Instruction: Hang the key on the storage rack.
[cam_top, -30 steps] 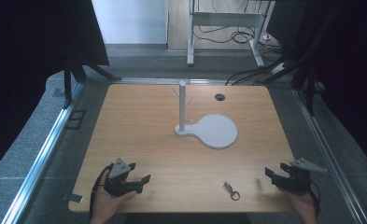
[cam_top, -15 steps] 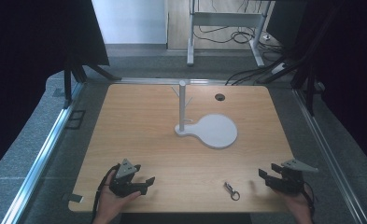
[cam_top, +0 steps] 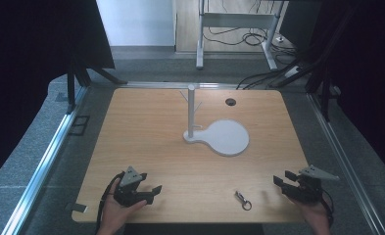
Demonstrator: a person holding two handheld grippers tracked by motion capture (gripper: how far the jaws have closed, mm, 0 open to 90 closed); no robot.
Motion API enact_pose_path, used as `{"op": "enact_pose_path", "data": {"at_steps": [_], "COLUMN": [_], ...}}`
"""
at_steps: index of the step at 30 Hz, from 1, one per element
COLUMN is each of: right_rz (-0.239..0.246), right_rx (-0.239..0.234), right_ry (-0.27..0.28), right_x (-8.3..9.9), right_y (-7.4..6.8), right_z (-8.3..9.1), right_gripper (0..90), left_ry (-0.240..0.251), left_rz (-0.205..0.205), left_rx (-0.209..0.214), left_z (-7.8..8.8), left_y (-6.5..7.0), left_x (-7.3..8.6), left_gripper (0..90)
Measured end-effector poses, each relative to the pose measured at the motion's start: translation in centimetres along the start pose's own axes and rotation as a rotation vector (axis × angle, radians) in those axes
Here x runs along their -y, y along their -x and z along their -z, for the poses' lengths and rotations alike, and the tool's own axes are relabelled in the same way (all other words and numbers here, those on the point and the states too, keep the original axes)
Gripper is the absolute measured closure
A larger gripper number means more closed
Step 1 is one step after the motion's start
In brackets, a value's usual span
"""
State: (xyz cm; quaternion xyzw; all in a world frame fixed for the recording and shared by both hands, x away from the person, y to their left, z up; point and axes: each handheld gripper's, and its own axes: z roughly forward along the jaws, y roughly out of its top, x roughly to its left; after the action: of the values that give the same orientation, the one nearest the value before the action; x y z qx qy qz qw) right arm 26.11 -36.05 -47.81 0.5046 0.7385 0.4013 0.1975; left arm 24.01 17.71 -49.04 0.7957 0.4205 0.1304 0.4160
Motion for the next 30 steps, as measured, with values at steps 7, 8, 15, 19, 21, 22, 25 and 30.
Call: {"op": "enact_pose_path", "data": {"at_steps": [7, 8, 15, 19, 21, 22, 25, 30], "right_rz": [0.005, 0.008, 0.055, 0.072, 0.084, 0.090, 0.112, 0.130], "right_rx": [-0.012, -0.013, -0.023, -0.033, -0.042, -0.047, -0.065, -0.091], "right_ry": [0.009, 0.007, 0.002, -0.017, -0.025, -0.028, -0.034, -0.039], "right_x": [-0.2, -0.3, -1.1, -1.4, -1.6, -1.7, -2.1, -2.3], "right_y": [-0.3, -0.4, -1.8, -2.6, -3.0, -3.2, -4.1, -4.9], "right_z": [0.1, 0.2, 0.7, 0.8, 0.9, 1.0, 1.2, 1.2], "right_gripper": [43.4, 43.5, 45.2, 47.0, 47.6, 48.0, 48.7, 49.3], "left_ry": [0.015, 0.017, 0.020, 0.016, 0.018, 0.017, 0.014, 0.015], "left_rz": [0.018, 0.020, 0.020, 0.015, 0.014, 0.013, 0.012, 0.008], "left_rx": [-0.001, -0.001, -0.002, -0.002, -0.002, -0.001, 0.003, 0.004], "left_z": [0.3, 0.3, 0.3, 0.2, 0.2, 0.3, 0.4, 0.4], "left_y": [-0.2, -0.2, -0.2, -0.1, 0.0, 0.0, 0.0, 0.2], "left_x": [0.0, 0.0, 0.0, 0.0, 0.0, -0.1, -0.1, -0.2], "left_gripper": [26.9, 26.8, 25.4, 25.3, 25.3, 25.3, 25.4, 25.4]}}
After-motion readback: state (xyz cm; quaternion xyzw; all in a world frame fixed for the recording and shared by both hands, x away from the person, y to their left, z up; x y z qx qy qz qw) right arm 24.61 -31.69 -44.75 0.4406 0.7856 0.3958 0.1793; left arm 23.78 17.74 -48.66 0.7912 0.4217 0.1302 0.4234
